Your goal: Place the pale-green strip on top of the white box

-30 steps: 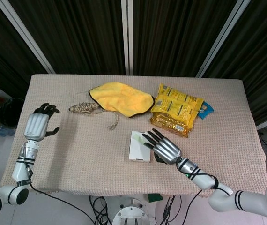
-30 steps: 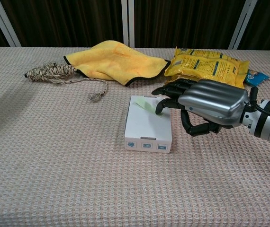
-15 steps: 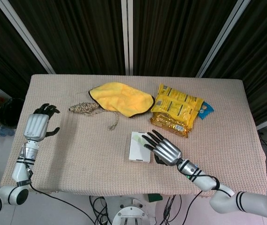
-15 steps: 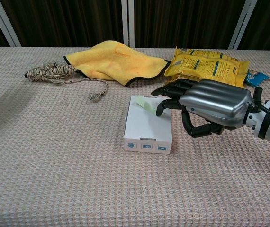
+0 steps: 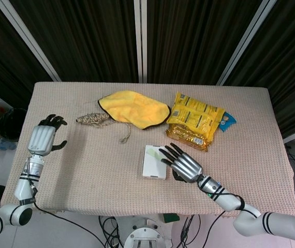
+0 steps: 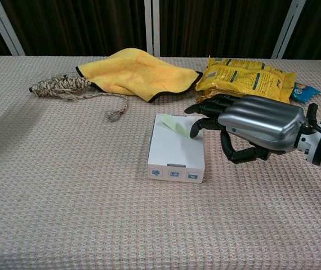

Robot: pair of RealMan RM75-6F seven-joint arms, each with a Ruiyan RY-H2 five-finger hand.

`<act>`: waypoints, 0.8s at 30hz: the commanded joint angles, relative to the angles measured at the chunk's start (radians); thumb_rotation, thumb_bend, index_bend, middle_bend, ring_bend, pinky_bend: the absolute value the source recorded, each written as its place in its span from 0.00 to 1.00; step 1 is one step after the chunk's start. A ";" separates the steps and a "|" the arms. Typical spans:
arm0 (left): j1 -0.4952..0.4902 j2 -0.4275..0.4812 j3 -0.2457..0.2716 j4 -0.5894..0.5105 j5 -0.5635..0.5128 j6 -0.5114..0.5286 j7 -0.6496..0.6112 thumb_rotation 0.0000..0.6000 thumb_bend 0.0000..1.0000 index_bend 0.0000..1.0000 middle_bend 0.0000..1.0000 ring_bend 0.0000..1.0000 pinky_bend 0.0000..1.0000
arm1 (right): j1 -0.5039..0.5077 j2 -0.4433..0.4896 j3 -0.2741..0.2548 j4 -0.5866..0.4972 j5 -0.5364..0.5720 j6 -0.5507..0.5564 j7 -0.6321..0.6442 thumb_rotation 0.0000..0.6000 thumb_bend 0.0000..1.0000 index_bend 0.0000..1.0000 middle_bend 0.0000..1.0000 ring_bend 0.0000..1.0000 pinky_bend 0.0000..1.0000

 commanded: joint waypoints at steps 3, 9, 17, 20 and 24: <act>0.000 0.000 0.000 0.001 -0.001 0.000 0.001 1.00 0.16 0.34 0.23 0.15 0.30 | 0.000 0.000 -0.002 0.002 0.006 -0.009 -0.001 0.54 0.97 0.28 0.00 0.00 0.00; 0.000 0.003 -0.002 -0.003 0.000 0.002 0.001 1.00 0.16 0.34 0.23 0.15 0.30 | -0.001 0.004 0.002 -0.002 -0.002 0.006 0.003 0.54 0.97 0.28 0.00 0.00 0.00; -0.001 0.003 0.000 -0.002 0.001 -0.001 -0.001 1.00 0.16 0.34 0.23 0.15 0.30 | -0.005 0.013 0.007 -0.006 -0.004 0.021 0.009 0.54 0.97 0.28 0.00 0.00 0.00; -0.001 0.002 0.000 -0.001 0.000 -0.001 0.000 1.00 0.16 0.34 0.23 0.15 0.30 | -0.003 0.011 0.001 -0.001 0.001 0.006 0.005 0.54 0.97 0.28 0.00 0.00 0.00; 0.000 0.003 -0.001 -0.002 0.000 0.001 0.002 1.00 0.16 0.34 0.23 0.15 0.30 | -0.001 0.004 -0.001 0.008 0.006 -0.005 0.008 0.54 0.97 0.28 0.00 0.00 0.00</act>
